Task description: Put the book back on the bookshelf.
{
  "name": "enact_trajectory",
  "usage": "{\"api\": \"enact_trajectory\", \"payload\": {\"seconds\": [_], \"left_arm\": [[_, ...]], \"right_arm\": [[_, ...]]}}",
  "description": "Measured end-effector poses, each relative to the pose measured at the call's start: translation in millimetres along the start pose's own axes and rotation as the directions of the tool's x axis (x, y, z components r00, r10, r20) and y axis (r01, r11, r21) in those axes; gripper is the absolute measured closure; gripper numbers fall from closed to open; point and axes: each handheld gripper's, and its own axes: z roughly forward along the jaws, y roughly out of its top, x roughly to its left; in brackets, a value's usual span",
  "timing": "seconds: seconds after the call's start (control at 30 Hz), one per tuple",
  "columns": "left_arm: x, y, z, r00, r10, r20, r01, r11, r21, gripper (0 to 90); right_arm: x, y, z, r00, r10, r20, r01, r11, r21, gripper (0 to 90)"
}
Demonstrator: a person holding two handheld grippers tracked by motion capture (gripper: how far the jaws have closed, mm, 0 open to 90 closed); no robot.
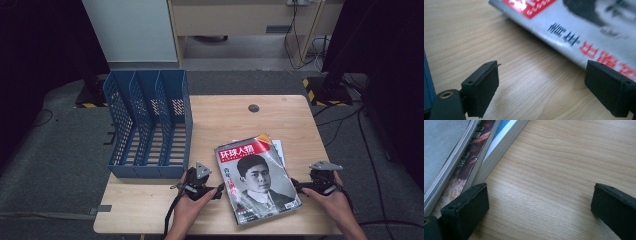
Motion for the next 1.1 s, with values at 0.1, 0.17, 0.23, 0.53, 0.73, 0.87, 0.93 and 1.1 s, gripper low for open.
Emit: {"api": "enact_trajectory", "payload": {"seconds": [0.1, 0.17, 0.23, 0.53, 0.73, 0.87, 0.93, 1.1], "left_arm": [[-2.2, 2.4, -2.8, 1.0, 0.006, 0.001, -0.006, 0.9998, -0.021, 12.4], [-4.6, 3.9, -3.9, 0.9999, -0.002, 0.014, 0.002, 0.9994, -0.034, 12.5], [-6.7, 6.2, -5.0, 0.9998, -0.003, 0.018, 0.004, 0.9984, -0.056, 12.5], [-10.9, 11.5, 3.9, 0.9979, -0.061, 0.022, 0.063, 0.9944, -0.085, 15.3], [-14.4, 11.9, 6.6, 0.9955, -0.088, 0.036, 0.091, 0.992, -0.088, 17.1], [-13.3, 12.6, 14.4, 0.9954, -0.093, 0.026, 0.094, 0.9919, -0.085, 17.0], [-11.9, 12.2, 18.7, 0.9949, -0.098, 0.023, 0.099, 0.992, -0.078, 16.8], [-9.2, 11.9, 20.5, 0.9958, -0.091, 0.003, 0.091, 0.9929, -0.077, 16.1]], "right_arm": [[0.0, 0.0, 0.0, 1.0, 0.0, 0.0, 0.0, 1.0, 0.0, 1.9], [0.0, 0.0, 0.0, 1.0, 0.0, 0.001, 0.0, 1.0, 0.0, 1.9], [0.1, 0.0, -0.1, 1.0, 0.0, 0.0, 0.0, 1.0, -0.001, 4.1], [-4.7, 12.6, -24.3, 0.9992, 0.037, -0.012, -0.039, 0.99, -0.139, 38.0], [22.4, 29.0, -48.9, 0.9933, -0.056, -0.101, 0.03, 0.971, -0.239, 61.3], [35.7, 31.7, -41.1, 0.98, -0.073, -0.185, 0.034, 0.978, -0.207, 60.2], [41.9, 31.5, -35.7, 0.9759, -0.087, -0.2, 0.054, 0.985, -0.165, 58.1], [49.9, 30.2, -29.2, 0.9653, -0.091, -0.245, 0.066, 0.992, -0.109, 52.3]]}}
